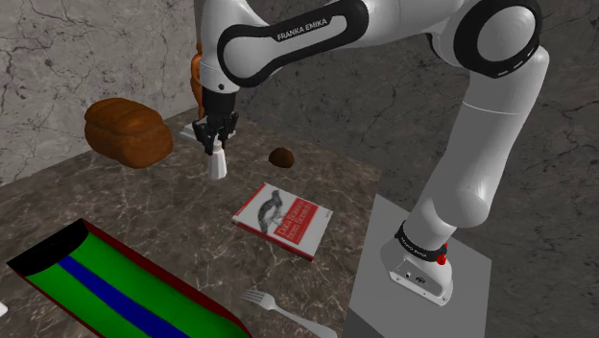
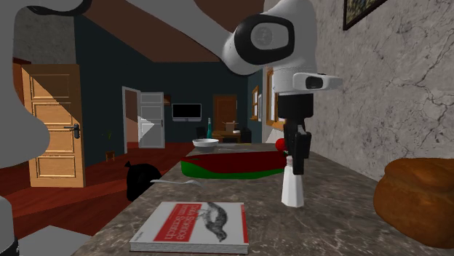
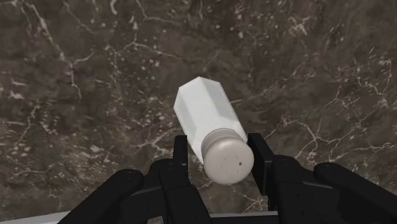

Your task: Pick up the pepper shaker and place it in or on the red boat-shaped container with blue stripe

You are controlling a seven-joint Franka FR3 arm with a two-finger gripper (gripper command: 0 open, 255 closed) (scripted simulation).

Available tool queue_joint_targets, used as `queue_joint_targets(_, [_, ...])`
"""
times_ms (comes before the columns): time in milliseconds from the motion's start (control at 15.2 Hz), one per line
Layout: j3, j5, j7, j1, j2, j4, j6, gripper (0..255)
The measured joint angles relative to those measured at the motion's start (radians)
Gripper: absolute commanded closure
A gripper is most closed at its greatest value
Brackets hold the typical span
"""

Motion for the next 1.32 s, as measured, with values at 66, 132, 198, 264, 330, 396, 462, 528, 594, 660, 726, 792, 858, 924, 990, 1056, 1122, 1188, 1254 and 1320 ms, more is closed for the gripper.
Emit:
queue_joint_targets(66, [0.001, 0.002, 0.000, 0.000, -0.005, 0.008, -0.013, 255])
queue_joint_targets(132, [0.001, 0.003, 0.000, -0.001, -0.009, 0.017, -0.026, 255])
queue_joint_targets(198, [0.001, 0.005, -0.001, -0.001, -0.015, 0.021, -0.035, 255])
queue_joint_targets(264, [0.001, 0.007, -0.003, -0.002, -0.019, 0.029, -0.048, 255])
queue_joint_targets(330, [0.001, 0.008, -0.004, -0.003, -0.024, 0.041, -0.064, 255])
queue_joint_targets(396, [0.001, 0.008, -0.002, -0.003, -0.024, 0.054, -0.076, 255])
queue_joint_targets(462, [0.001, 0.009, -0.004, -0.004, -0.028, 0.061, -0.088, 255])
queue_joint_targets(528, [0.001, 0.010, -0.004, -0.004, -0.031, 0.071, -0.100, 255])
queue_joint_targets(594, [0.002, 0.011, -0.003, -0.004, -0.034, 0.081, -0.113, 255])
queue_joint_targets(660, [0.002, 0.012, -0.002, -0.003, -0.037, 0.090, -0.125, 255])
queue_joint_targets(726, [0.003, 0.014, -0.002, -0.004, -0.042, 0.099, -0.138, 255])
queue_joint_targets(792, [0.003, 0.015, -0.002, -0.004, -0.046, 0.108, -0.151, 255])
queue_joint_targets(858, [0.002, 0.015, -0.003, -0.004, -0.046, 0.124, -0.167, 255])
queue_joint_targets(924, [0.003, 0.014, 0.000, -0.003, -0.044, 0.137, -0.179, 255])
queue_joint_targets(990, [0.003, 0.014, 0.000, -0.003, -0.046, 0.146, -0.190, 255])
queue_joint_targets(1056, [0.003, 0.014, -0.001, -0.004, -0.046, 0.158, -0.202, 255])
queue_joint_targets(1122, [0.003, 0.015, 0.000, -0.004, -0.049, 0.171, -0.218, 255])
queue_joint_targets(1188, [0.003, 0.016, 0.001, -0.004, -0.052, 0.179, -0.228, 255])
queue_joint_targets(1254, [0.004, 0.015, 0.004, -0.002, -0.050, 0.193, -0.241, 255])
queue_joint_targets(1320, [0.004, 0.015, 0.003, -0.003, -0.051, 0.204, -0.252, 255])
